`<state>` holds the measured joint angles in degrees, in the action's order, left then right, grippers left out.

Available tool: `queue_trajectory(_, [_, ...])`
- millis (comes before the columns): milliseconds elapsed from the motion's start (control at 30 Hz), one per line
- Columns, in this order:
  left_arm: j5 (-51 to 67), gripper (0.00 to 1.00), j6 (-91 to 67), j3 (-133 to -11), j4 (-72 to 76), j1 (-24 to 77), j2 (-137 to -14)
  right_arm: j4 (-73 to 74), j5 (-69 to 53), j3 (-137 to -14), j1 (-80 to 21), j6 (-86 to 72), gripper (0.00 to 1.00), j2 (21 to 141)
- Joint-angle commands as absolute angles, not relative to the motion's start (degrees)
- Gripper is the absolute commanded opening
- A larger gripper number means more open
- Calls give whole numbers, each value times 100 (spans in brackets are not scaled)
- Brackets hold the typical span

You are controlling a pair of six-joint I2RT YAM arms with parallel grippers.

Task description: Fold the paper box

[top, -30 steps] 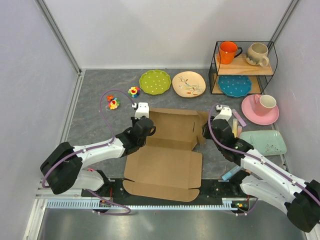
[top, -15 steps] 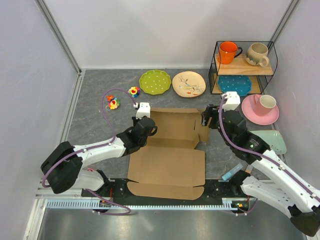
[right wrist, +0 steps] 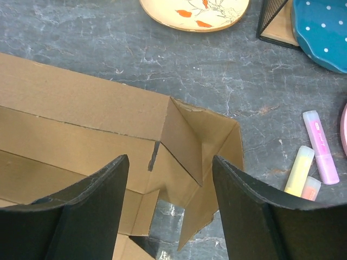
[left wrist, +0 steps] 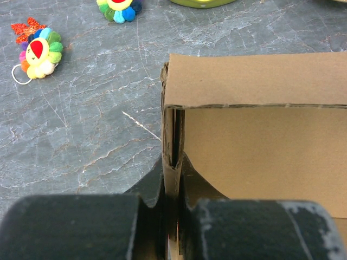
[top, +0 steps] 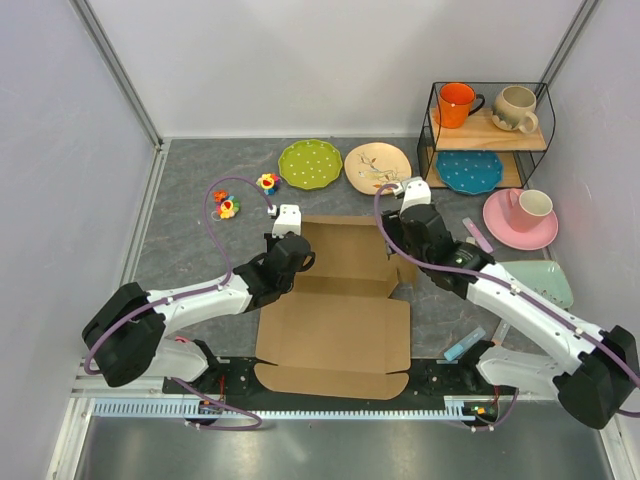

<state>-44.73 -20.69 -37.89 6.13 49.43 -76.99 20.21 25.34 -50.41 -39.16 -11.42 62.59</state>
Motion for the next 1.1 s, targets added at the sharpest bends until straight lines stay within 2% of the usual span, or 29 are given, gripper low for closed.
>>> queue_trajectory(0, [-4342,2,-1986,-3806,193,4992,-7805,1811,2742,-5326,-3929,-949,70,6538])
queue_trajectory(67, [-4324,2,-2004,-3806,193,4992,-7778,1706,2751,-5326,-3929,-975,69,6714])
queue_trajectory(133, [-4324,2,-2013,-3806,193,4992,-7787,1661,2821,-5326,-3929,-1037,63,6855])
queue_trajectory(300, [-4333,2,-2039,-3762,193,4992,-7734,1495,2497,-5265,-3937,-1484,31,7049])
queue_trajectory(400, [-4350,2,-2083,-3779,193,5001,-7752,1433,2172,-5203,-3929,-1975,20,7049])
queue_trajectory(500, [-4403,2,-2153,-3814,150,4992,-7787,1371,1908,-5072,-3929,-2537,18,7066])
queue_trajectory(567, [-4421,2,-2171,-3814,132,4992,-7778,1258,1750,-4914,-3929,-2785,20,7023])
queue_trajectory(633, [-4447,2,-2180,-3806,132,4992,-7770,1196,1679,-4826,-3929,-2900,35,6909])
queue_trajectory(667, [-4456,2,-2171,-3797,123,4992,-7770,1230,1774,-4782,-3937,-2874,49,6839])
queue_trajectory(767, [-4509,2,-2136,-3797,70,4992,-7761,1564,2117,-4816,-3973,-2532,67,6382])
queue_trajectory(867, [-4526,2,-2127,-3806,70,4992,-7752,1985,2337,-4913,-3981,-2145,75,5829])
queue_trajectory(1067, [-4561,2,-2136,-3823,35,4992,-7743,2566,2856,-4642,-3981,-2030,78,4765])
